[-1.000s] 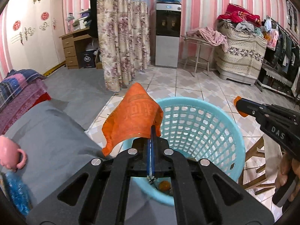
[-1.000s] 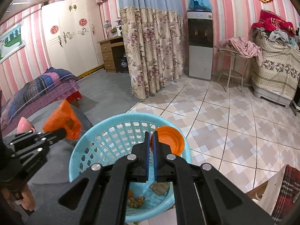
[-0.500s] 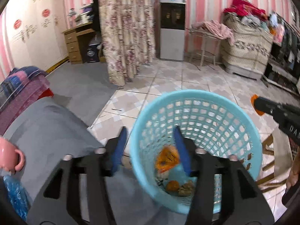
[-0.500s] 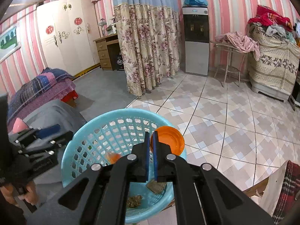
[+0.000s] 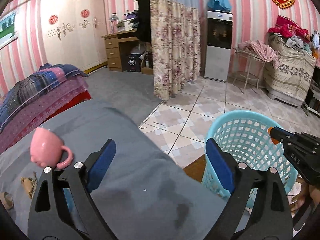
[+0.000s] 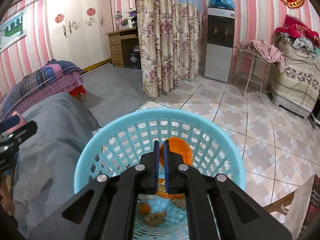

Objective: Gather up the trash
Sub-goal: 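Open the left tool to drop the mesh bag while the right tool releases the lid, then move both tools back over the table toward the remaining trash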

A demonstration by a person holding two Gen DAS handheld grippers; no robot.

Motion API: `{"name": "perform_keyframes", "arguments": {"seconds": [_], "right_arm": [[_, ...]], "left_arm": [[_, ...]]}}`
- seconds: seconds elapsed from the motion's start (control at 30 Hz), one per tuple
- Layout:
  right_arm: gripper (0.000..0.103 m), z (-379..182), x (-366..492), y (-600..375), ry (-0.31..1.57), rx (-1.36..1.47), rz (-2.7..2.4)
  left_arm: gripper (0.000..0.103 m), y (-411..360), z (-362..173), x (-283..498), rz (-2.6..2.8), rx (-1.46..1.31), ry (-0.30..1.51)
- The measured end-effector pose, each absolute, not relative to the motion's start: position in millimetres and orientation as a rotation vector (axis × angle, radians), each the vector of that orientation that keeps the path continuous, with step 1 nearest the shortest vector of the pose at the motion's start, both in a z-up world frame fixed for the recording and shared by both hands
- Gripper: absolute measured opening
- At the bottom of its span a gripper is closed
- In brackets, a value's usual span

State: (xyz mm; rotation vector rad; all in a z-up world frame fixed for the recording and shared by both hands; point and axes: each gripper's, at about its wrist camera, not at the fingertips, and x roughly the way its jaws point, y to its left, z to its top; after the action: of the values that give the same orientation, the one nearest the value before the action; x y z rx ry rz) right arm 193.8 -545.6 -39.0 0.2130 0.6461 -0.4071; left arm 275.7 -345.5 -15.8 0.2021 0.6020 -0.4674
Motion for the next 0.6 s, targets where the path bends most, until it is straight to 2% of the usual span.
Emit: {"name": "perform_keyframes", "arguments": {"seconds": [0.07, 0.13, 0.17, 0.27, 0.33, 0.43, 0.53, 0.6], "right_arm": [[0.007, -41.3, 196.4, -543.6, 0.652, 0.218, -0.414], [0.028, -43.2, 197.2, -542.0, 0.653, 0.215, -0.416], [0.046, -43.8, 196.3, -541.2, 0.647, 0.21, -0.42], [0.052, -44.3, 195.5, -542.6, 0.647, 0.211, -0.426], [0.07, -41.0, 192.7, -544.4, 0.626, 0.234, -0.413], [0.083, -34.1, 188.6, -543.5, 0.601, 0.234, -0.422], [0.092, -27.8, 186.0, -539.5, 0.581, 0.218, -0.435], [0.093, -24.8, 184.9, -537.1, 0.573, 0.211, -0.444]], "left_arm": [[0.089, -337.9, -13.9, 276.8, -0.459, 0.186, 0.609], [0.09, -332.1, -12.3, 276.6, -0.449, 0.176, 0.609], [0.091, -329.4, -11.5, 276.4, -0.441, 0.173, 0.609], [0.092, -320.5, -9.1, 276.0, -0.431, 0.151, 0.614], [0.092, -316.1, -8.9, 275.6, -0.426, 0.141, 0.62], [0.092, -308.1, -7.7, 273.9, -0.409, 0.145, 0.617], [0.092, -302.1, -5.5, 271.1, -0.399, 0.138, 0.614], [0.092, -298.6, -2.2, 267.8, -0.394, 0.134, 0.606]]}}
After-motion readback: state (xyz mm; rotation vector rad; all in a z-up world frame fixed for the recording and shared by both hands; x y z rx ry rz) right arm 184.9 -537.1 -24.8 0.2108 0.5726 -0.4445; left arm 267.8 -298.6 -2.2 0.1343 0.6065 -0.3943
